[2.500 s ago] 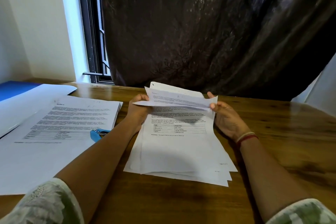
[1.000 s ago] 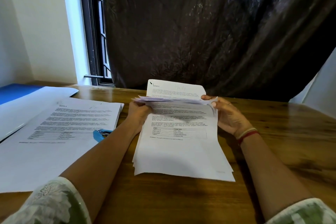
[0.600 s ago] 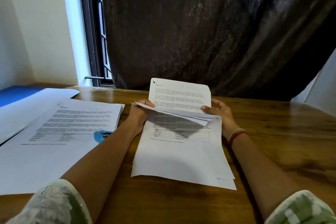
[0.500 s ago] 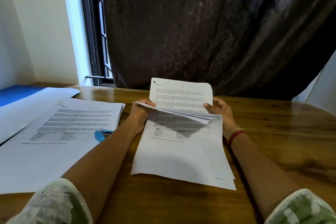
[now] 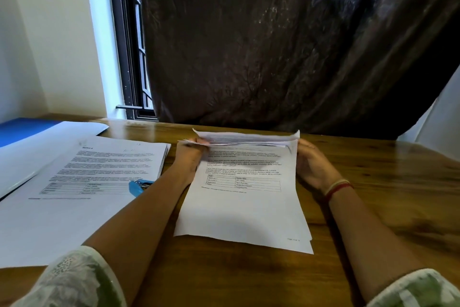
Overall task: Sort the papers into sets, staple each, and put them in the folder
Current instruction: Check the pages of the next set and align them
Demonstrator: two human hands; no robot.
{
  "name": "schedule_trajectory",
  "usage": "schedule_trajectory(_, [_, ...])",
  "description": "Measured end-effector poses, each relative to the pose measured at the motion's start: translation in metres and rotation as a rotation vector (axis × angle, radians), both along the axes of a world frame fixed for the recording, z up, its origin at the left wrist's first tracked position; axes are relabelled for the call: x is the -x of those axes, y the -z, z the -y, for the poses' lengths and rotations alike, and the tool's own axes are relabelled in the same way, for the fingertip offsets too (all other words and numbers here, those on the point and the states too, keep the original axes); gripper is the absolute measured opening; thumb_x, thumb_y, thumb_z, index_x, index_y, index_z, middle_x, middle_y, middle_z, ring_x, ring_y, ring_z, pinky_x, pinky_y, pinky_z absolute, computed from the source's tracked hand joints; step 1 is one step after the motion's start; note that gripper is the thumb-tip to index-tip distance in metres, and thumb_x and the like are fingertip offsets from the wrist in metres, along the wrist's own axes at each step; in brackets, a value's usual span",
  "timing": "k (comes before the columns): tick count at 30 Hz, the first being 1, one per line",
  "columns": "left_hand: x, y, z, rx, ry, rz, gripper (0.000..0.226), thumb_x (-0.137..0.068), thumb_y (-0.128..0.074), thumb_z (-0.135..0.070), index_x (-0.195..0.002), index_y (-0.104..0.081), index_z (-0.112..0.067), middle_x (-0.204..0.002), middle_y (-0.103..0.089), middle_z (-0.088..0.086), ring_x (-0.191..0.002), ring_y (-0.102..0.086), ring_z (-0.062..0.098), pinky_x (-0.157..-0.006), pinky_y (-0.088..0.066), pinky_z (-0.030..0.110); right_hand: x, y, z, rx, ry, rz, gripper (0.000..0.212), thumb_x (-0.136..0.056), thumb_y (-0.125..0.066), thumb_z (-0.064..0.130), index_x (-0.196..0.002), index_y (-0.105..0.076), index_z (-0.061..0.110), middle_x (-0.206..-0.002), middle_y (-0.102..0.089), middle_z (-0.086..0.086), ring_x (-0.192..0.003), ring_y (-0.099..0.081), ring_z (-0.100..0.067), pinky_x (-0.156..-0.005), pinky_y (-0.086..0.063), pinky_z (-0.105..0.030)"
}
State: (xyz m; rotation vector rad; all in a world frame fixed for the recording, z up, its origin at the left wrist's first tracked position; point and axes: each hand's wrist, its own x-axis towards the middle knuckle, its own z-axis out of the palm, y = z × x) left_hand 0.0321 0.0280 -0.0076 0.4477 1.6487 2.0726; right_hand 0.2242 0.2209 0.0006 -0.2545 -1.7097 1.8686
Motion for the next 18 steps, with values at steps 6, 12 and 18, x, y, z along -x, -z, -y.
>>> schedule_trajectory(6, [-0.001,0.0,0.0,-0.027,-0.041,-0.025,0.023,-0.082,-0.058,0.012,-0.094,-0.062,-0.007,-0.102,-0.068,0.016,-0.09,-0.066,0.037,-0.083,-0.055,0.052,-0.017,0.001,-0.011,0.153,-0.381,-0.085,0.071,-0.069,-0.083,0.028,-0.133,-0.055,0.018,-0.126,-0.062,-0.012,-0.108,-0.063,-0.025,-0.085,-0.056,-0.038])
schedule_trajectory(12, [-0.003,-0.001,0.001,0.019,-0.055,-0.05,0.014,-0.087,-0.061,0.004,-0.09,-0.061,-0.009,-0.091,-0.067,0.011,-0.082,-0.066,0.029,-0.074,-0.058,0.04,-0.003,0.0,-0.001,-0.099,-0.065,0.316,0.032,-0.087,-0.062,0.001,-0.118,-0.061,0.008,-0.119,-0.067,-0.017,-0.097,-0.07,-0.026,-0.077,-0.059,-0.036])
schedule_trajectory(18, [-0.004,-0.001,0.006,-0.029,0.053,-0.048,0.059,-0.081,-0.062,0.012,-0.128,-0.035,-0.01,-0.112,-0.063,0.009,-0.094,-0.067,0.029,-0.075,-0.058,0.044,0.009,-0.001,0.009,0.001,0.145,0.223,0.022,-0.094,-0.054,0.0,-0.114,-0.061,0.004,-0.119,-0.066,-0.016,-0.095,-0.068,-0.028,-0.081,-0.057,-0.039])
